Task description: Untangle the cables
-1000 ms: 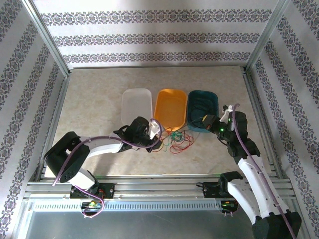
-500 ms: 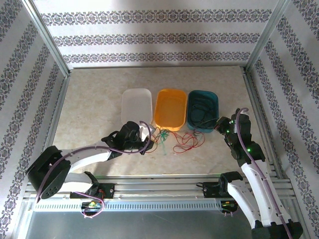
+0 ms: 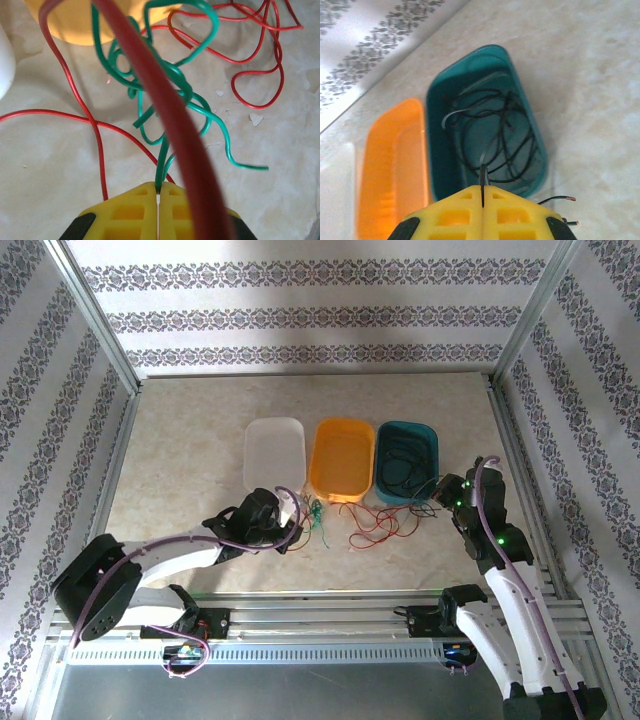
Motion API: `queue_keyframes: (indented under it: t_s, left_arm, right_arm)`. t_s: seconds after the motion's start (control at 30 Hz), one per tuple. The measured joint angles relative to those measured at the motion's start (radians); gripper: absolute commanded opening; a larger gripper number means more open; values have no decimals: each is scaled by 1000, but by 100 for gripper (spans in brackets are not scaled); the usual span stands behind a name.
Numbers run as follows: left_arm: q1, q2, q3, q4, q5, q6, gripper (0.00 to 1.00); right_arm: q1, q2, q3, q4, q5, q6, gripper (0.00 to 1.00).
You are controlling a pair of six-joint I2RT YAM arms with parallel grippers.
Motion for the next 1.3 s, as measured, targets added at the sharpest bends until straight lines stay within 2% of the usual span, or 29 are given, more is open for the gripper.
queue_keyframes:
  t_s: [0.03,0.17,0.27,0.37,0.73,0.9,1.07,1.3]
  left_arm:
    - [-1,18,10,0,8,5,1]
    - [-2,69,63,3,47,31,33]
    - [-3,87,98,14,79,42,52]
    - [-3,87,126,23,112,50,59]
    - [-5,82,242,28,219,66,63]
    - [-7,101,282,47,252,76,63]
    - [-7,171,314,76,267,79,62]
    - [-7,233,316,101,262,79,60]
  right_arm:
    - [0,-6,0,15,-31,-14,3]
    - [0,-4,39,55,-180,-56,3]
    - [0,16,83,85,-282,-64,3]
    - [2,43,114,130,-375,-50,4]
    - [113,174,134,253,-524,38,4]
    - [153,211,114,388,-566,141,4]
    - [153,226,113,503,-558,230,4]
    - [151,217,121,570,-457,267,4]
